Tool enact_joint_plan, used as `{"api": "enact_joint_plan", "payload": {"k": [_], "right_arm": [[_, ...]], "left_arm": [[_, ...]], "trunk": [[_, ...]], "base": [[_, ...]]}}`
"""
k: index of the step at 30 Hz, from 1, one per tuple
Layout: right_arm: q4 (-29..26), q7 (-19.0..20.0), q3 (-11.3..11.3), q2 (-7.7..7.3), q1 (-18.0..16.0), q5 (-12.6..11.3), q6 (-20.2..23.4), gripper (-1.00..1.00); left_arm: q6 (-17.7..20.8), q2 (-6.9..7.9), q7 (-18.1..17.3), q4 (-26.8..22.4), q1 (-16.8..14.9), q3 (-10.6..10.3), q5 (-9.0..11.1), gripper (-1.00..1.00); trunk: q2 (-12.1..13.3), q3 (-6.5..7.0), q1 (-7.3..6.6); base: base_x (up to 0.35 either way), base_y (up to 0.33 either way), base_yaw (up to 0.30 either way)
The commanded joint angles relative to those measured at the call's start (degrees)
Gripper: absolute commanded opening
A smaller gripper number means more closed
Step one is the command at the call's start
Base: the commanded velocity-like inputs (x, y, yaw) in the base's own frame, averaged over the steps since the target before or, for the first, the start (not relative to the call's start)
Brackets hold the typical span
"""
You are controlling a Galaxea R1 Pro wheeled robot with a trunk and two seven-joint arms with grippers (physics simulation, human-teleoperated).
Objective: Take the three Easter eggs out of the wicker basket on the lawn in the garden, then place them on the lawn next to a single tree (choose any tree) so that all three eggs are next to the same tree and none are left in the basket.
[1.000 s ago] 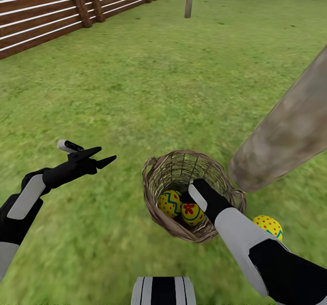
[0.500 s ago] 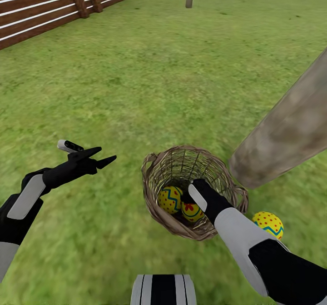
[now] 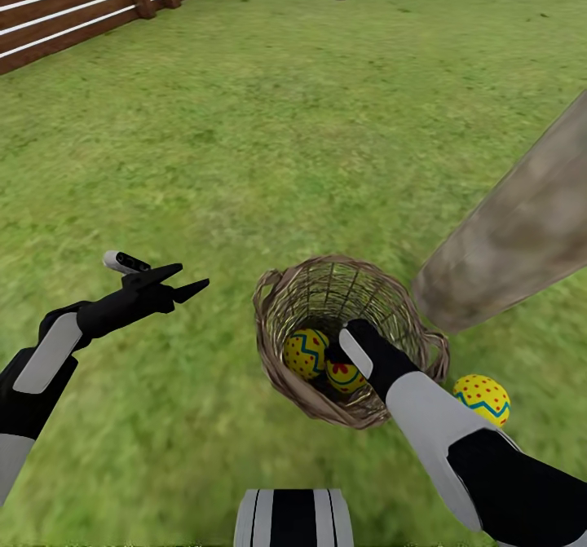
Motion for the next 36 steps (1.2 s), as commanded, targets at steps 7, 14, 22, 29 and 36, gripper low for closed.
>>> {"api": "enact_joint_plan", "payload": {"k": [7,14,22,29,36], "right_arm": [[0.3,-0.4,0.2,0.05,0.0,-1.4,0.2,-1.0],[0.3,-0.3,0.2,0.03,0.0,-1.5,0.3,-1.0],[0.3,-0.3,0.2,0.1,0.0,-1.5,0.3,-1.0],[0.3,-0.3,0.2,0.19,0.0,-1.5,0.3,-1.0],[0.3,-0.3,0.2,0.21,0.0,-1.5,0.3,-1.0]], "left_arm": [[0.2,0.05,-0.1,0.0,0.0,-0.1,0.2,1.0],[0.3,0.03,-0.1,0.1,0.0,-0.1,0.2,1.0],[0.3,-0.02,-0.1,0.0,0.0,-0.1,0.2,1.0],[0.3,-0.04,-0.1,0.0,0.0,-0.1,0.3,1.0],[0.3,-0.03,-0.1,0.0,0.0,-0.1,0.3,1.0]], "trunk": [[-0.1,-0.72,0.08],[-0.1,-0.94,0.11],[0.0,-0.05,0.0],[0.0,0.61,-0.07],[0.1,1.06,-0.13]], "base": [[0.0,0.0,0.0],[0.0,0.0,0.0],[0.0,0.0,0.0],[0.0,0.0,0.0],[0.0,0.0,0.0]]}}
